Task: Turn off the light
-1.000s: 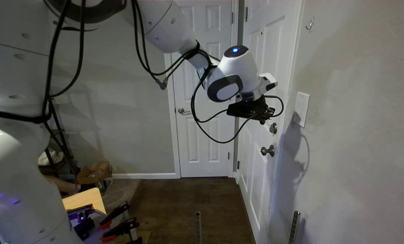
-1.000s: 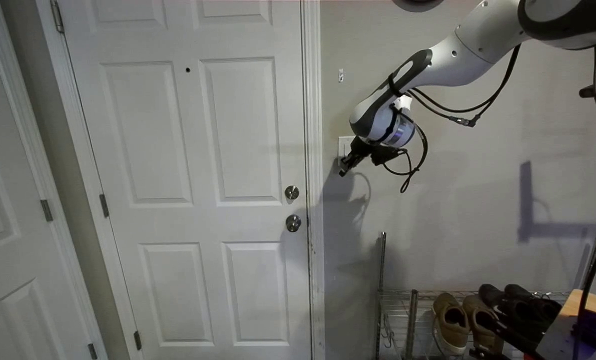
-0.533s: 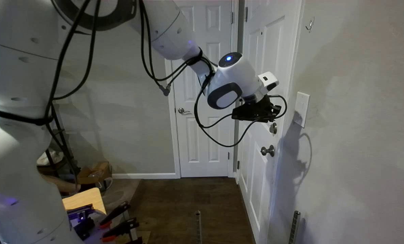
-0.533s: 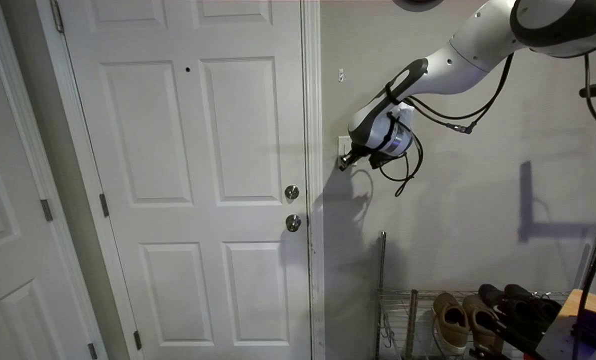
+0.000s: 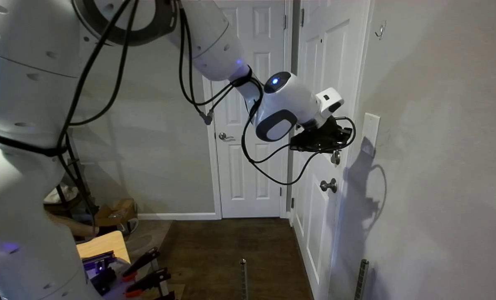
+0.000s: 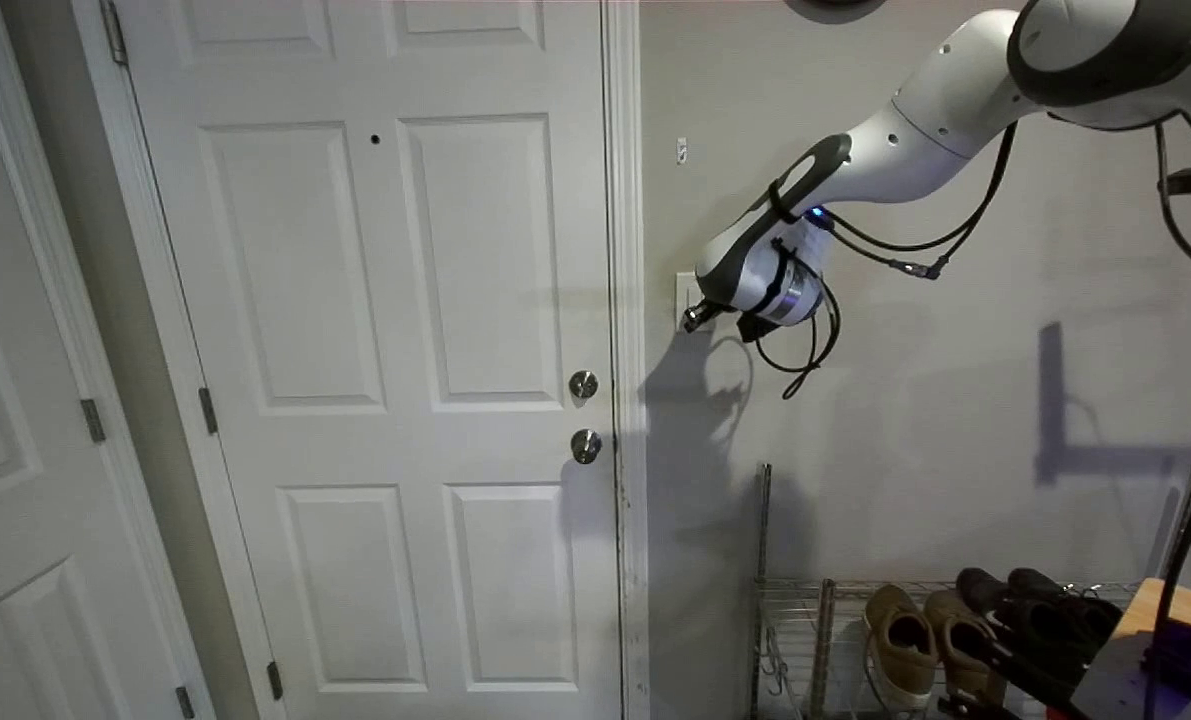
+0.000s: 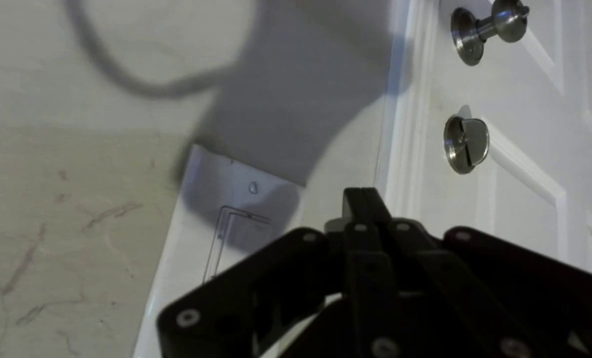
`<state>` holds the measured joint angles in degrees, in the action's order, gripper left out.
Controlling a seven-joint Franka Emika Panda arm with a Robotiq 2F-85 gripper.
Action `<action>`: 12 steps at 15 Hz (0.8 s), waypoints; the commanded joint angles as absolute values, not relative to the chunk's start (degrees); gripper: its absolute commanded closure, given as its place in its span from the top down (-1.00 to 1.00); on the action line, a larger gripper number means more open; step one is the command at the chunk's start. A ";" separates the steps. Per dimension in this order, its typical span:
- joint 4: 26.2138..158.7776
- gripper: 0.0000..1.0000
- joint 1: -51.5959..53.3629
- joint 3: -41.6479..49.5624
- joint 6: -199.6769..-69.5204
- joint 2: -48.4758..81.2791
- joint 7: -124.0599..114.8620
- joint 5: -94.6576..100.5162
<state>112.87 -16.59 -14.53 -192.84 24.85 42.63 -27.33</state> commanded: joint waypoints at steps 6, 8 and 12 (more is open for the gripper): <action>109.22 -0.99 -9.14 -1.14 -197.44 27.77 27.40 -12.13; 107.71 -0.99 -7.22 2.74 -197.94 28.96 21.85 -7.19; 106.65 -0.99 -5.05 6.60 -197.76 29.98 15.98 -2.87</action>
